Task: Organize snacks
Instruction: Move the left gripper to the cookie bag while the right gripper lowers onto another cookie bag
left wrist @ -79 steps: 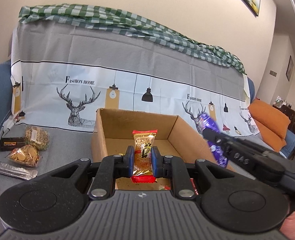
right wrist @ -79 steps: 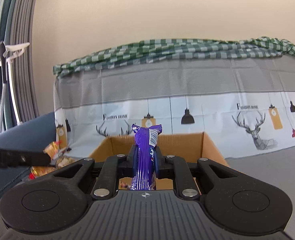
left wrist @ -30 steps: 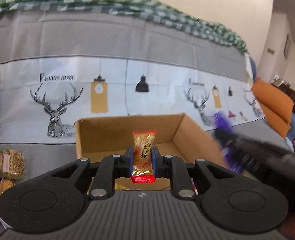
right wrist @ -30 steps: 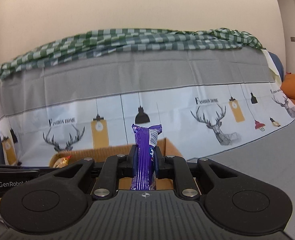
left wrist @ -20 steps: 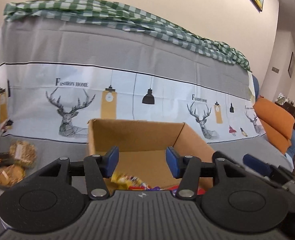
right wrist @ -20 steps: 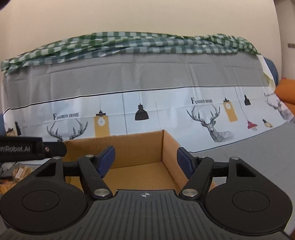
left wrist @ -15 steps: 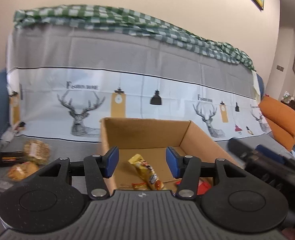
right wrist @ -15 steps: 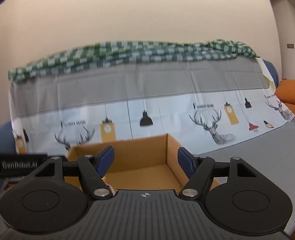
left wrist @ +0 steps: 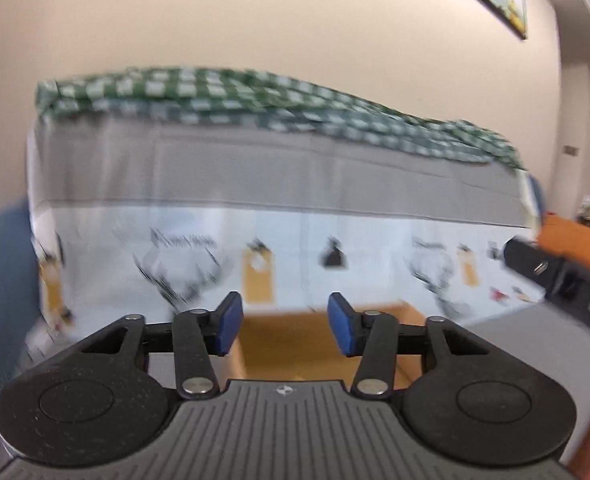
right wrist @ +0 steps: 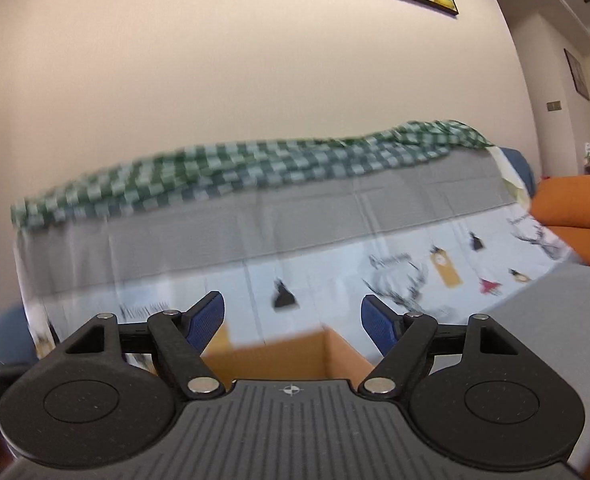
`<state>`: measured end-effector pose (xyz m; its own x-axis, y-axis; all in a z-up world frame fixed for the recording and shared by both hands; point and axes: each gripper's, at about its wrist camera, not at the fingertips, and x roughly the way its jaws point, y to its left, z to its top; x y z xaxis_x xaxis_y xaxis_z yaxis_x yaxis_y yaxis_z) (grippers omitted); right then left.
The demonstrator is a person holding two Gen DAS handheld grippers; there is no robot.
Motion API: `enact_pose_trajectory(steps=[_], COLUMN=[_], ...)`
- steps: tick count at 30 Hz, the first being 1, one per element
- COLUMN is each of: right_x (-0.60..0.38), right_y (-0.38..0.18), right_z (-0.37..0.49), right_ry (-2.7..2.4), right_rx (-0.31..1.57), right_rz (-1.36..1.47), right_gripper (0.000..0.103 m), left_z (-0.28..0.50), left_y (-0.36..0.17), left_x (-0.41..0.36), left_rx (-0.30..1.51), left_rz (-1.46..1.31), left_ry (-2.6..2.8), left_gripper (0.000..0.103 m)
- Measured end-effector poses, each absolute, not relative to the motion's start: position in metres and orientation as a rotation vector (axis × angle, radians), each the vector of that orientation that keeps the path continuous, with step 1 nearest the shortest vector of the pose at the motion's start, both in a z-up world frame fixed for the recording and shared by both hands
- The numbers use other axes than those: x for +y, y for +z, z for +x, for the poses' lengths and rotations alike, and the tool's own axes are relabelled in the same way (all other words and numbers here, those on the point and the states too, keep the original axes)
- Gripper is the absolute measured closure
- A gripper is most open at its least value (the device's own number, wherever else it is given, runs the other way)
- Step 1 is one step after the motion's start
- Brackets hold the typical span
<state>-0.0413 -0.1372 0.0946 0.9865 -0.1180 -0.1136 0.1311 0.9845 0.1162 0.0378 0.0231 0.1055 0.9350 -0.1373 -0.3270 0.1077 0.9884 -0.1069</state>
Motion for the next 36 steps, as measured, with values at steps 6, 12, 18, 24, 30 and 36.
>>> enact_pose_trajectory(steps=[6, 12, 18, 24, 30, 36], right_x=[-0.078, -0.02, 0.022, 0.043, 0.058, 0.067], right_y=[0.097, 0.072, 0.042, 0.02, 0.002, -0.018], right_z=[0.016, 0.047, 0.047, 0.052, 0.057, 0.067], right_ry=[-0.128, -0.061, 0.056, 0.146, 0.217, 0.297], right_rx=[0.068, 0.081, 0.161, 0.24, 0.338, 0.47], right_rz=[0.136, 0.138, 0.122, 0.126, 0.119, 0.094], right_gripper=[0.025, 0.028, 0.032, 0.033, 0.032, 0.032], left_z=[0.069, 0.085, 0.093, 0.095, 0.099, 0.108], left_y=[0.083, 0.039, 0.018, 0.008, -0.014, -0.031], left_x=[0.079, 0.132, 0.193, 0.219, 0.242, 0.254], left_rx=[0.389, 0.499, 0.612, 0.672, 0.753, 0.833], left_rz=[-0.242, -0.284, -0.451, -0.48, -0.527, -0.572], left_ry=[-0.086, 0.004, 0.146, 0.211, 0.295, 0.269], left_gripper=[0.084, 0.085, 0.085, 0.082, 0.046, 0.046])
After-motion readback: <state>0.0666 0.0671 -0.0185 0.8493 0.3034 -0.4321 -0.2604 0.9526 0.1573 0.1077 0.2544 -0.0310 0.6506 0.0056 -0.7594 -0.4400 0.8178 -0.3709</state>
